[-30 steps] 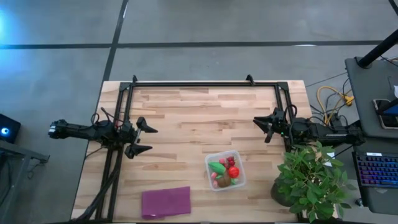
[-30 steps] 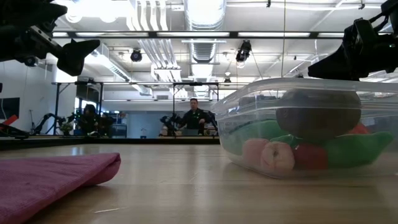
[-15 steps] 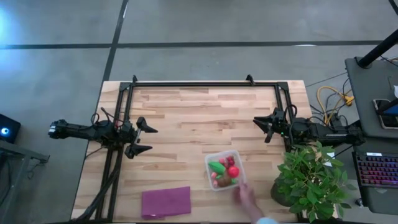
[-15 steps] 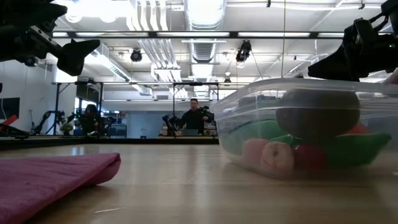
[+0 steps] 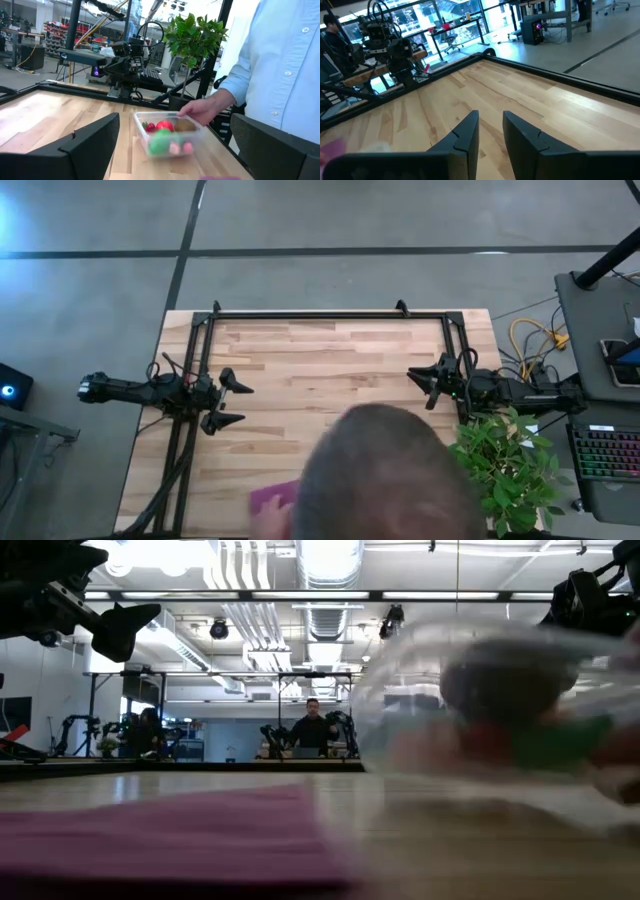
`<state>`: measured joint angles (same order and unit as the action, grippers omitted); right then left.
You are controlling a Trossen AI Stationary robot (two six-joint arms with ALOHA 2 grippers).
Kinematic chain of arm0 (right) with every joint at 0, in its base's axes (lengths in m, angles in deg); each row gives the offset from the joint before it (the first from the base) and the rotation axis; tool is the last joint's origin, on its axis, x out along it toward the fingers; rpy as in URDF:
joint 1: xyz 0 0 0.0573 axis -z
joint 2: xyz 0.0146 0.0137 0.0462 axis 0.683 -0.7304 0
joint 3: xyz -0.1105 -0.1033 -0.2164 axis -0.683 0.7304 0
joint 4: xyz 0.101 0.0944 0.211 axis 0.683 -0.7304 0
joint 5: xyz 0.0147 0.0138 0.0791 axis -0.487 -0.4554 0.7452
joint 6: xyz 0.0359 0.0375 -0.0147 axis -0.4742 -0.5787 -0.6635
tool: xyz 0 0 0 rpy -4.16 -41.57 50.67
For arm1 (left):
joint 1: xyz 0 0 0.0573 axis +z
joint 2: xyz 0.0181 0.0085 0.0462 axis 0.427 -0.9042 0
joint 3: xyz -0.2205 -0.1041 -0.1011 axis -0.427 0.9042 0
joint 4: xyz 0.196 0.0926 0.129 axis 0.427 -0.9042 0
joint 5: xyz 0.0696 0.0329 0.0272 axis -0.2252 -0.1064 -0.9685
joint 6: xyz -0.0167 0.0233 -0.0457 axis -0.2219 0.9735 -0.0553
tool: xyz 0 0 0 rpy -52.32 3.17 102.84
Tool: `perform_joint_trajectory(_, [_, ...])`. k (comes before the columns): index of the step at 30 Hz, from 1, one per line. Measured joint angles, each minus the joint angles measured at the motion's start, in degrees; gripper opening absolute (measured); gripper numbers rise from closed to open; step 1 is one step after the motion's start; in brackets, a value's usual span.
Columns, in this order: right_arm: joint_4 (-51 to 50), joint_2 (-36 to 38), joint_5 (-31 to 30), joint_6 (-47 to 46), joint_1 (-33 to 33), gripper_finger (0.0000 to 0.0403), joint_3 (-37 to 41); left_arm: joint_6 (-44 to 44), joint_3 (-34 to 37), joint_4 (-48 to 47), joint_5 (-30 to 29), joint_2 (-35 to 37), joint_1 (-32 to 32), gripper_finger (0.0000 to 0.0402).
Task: Pick and placing Produce into tupperware
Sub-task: Return to Home Position
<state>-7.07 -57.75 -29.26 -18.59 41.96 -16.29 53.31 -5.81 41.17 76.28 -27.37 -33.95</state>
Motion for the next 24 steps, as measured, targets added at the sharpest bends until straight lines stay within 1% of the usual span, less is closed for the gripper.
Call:
perform_joint_trajectory(11, [-0.02,-0.01,0.0,0.0,0.01,0.007,0.0,0.01,0.0,0.02,-0.02,0.0,0.0,0.0367])
perform_joint_trajectory(24, [-0.01,-0.01,0.0,0.0,0.01,0.0081,0.0,0.02,0.0,0.02,-0.01,0.0,-0.01,0.0367])
